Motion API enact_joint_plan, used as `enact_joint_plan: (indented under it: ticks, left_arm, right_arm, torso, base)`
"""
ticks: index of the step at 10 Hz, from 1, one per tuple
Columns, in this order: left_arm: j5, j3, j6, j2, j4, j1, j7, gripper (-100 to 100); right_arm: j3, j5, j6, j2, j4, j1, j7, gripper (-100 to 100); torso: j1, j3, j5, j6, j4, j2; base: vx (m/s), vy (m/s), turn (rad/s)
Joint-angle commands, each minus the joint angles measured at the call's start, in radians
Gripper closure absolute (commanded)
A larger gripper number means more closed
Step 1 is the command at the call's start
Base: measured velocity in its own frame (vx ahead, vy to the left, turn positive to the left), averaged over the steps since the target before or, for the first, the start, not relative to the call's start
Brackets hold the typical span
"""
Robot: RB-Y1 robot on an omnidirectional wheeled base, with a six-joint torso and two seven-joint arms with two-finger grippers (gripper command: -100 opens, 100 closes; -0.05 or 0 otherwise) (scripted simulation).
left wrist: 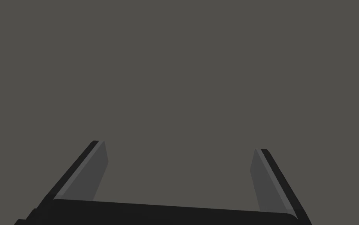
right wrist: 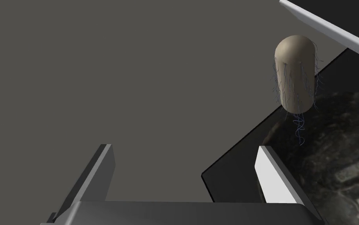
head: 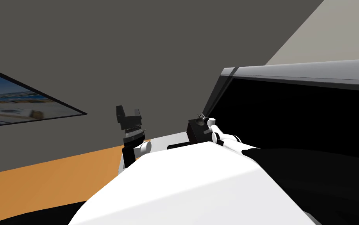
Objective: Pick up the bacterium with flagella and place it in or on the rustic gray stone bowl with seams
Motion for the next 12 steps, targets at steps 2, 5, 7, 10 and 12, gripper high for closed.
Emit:
enact_joint_plan:
  ticks: [2,5,7,10,12]
  left_arm:
    - [0.000,0.000,0.000,0.000,0.000,0.000,0.000,0]
    - [0.000,0.000,0.000,0.000,0.000,0.000,0.000,0]
    - [0.000,0.000,0.000,0.000,0.000,0.000,0.000,0]
    - [0.000,0.000,0.000,0.000,0.000,0.000,0.000,0]
    - [0.000,0.000,0.000,0.000,0.000,0.000,0.000,0]
  right_arm:
    - [-0.010,-0.006,0.002,0.002,0.021,-0.017,0.027,-100]
    - [-0.010,-0.006,0.002,0.002,0.021,-0.017,0.027,-100]
    - [-0.010,-0.006,0.002,0.002,0.021,-0.017,0.027,-100]
    - [0.075,0.095,-0.045,-0.041,0.029,-0.023,0.141,-100]
    - [0.075,0.155,-0.045,-0.041,0.029,-0.023,0.198,-100]
  torso:
    - [-0.001,0.001,0.000,0.000,0.000,0.001]
    - [0.000,-0.002,0.000,0.000,-0.001,-0.003]
    - [0.000,-0.002,0.000,0.000,-0.001,-0.004]
    - [-0.003,0.001,-0.001,0.000,0.000,0.002]
    - [-0.001,-0.001,0.000,0.000,0.000,-0.002]
  base:
    - [-0.040,-0.001,-0.005]
    - [0.002,0.003,-0.009]
    - [0.010,0.010,-0.033]
    - [-0.070,-0.044,0.162]
    - [0.000,0.002,-0.019]
